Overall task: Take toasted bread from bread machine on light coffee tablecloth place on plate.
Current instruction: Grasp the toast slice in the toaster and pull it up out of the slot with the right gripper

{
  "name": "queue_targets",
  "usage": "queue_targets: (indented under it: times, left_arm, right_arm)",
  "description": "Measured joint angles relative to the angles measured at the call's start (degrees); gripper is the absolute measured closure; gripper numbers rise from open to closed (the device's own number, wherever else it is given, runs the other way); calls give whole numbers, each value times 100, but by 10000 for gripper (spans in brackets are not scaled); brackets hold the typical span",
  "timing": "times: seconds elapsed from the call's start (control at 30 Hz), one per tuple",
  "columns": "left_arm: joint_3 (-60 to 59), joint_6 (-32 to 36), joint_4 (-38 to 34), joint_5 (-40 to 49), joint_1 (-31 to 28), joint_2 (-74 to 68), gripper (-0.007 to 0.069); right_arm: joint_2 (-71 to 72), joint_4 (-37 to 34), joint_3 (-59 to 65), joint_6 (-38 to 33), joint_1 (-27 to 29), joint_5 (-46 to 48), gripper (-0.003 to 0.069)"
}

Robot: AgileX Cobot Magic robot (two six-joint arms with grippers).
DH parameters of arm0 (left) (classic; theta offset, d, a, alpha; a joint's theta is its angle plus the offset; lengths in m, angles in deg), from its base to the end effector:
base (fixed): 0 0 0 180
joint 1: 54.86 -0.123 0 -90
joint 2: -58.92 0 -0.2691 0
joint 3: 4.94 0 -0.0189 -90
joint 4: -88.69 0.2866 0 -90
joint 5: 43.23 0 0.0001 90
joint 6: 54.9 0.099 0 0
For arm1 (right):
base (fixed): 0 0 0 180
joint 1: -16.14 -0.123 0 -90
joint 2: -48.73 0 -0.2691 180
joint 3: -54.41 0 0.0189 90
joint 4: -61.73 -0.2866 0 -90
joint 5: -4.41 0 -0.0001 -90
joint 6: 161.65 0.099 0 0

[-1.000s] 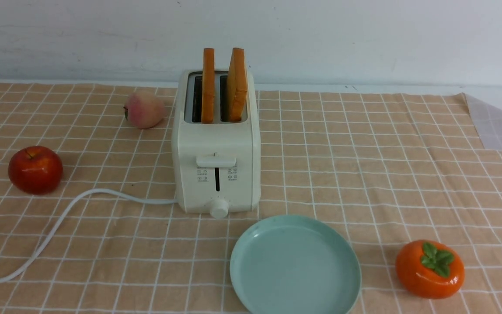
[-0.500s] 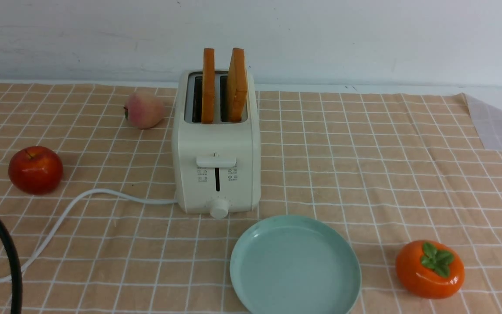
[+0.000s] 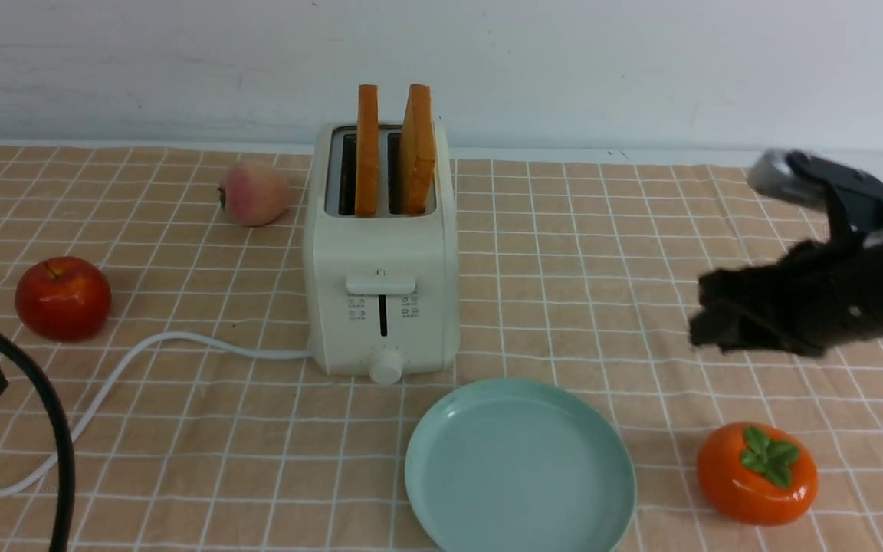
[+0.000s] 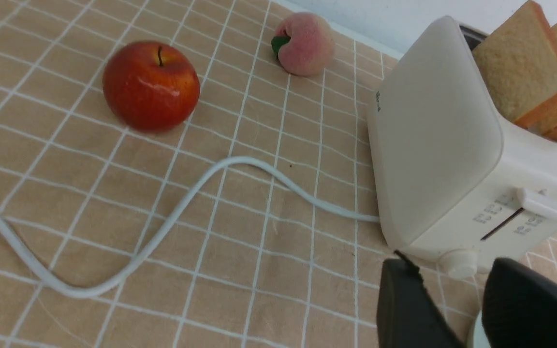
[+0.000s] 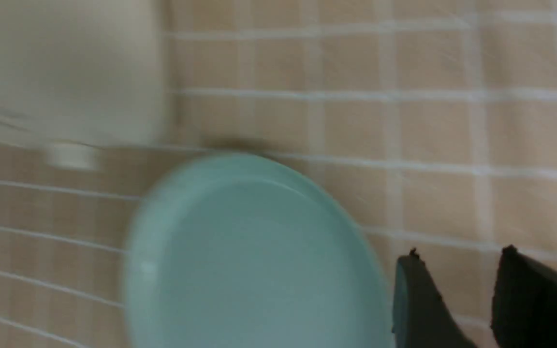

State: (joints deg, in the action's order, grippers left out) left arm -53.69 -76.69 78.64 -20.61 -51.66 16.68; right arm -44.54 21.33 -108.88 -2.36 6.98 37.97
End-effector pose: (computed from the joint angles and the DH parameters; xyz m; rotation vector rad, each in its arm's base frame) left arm 0.1777 -0.0166 0.2787 -0.4399 1.9560 -0.4531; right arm 0.3442 0.0915 0.2441 -0.0614 2.4091 0.6320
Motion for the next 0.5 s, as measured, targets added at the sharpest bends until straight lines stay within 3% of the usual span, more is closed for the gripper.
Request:
queue_targets:
  times: [0.13, 0.23, 0.37, 0.5]
  left_arm:
    - [0, 0, -501, 73, 0, -367, 386]
    - [199, 91, -817, 378, 0, -687, 386]
    - [892, 760, -1058, 1201, 0, -1161, 386]
    - [1668, 1302, -1113, 1673, 241, -1473, 386]
  right_arm:
    - [-22, -2566, -99, -2013, -137, -324, 419]
    - [-138, -3650, -267, -3329, -142, 158, 419]
    - [-458, -3940, -934, -3704, -148, 800, 419]
    - [-816, -3155, -1990, -3064, -354, 922, 418]
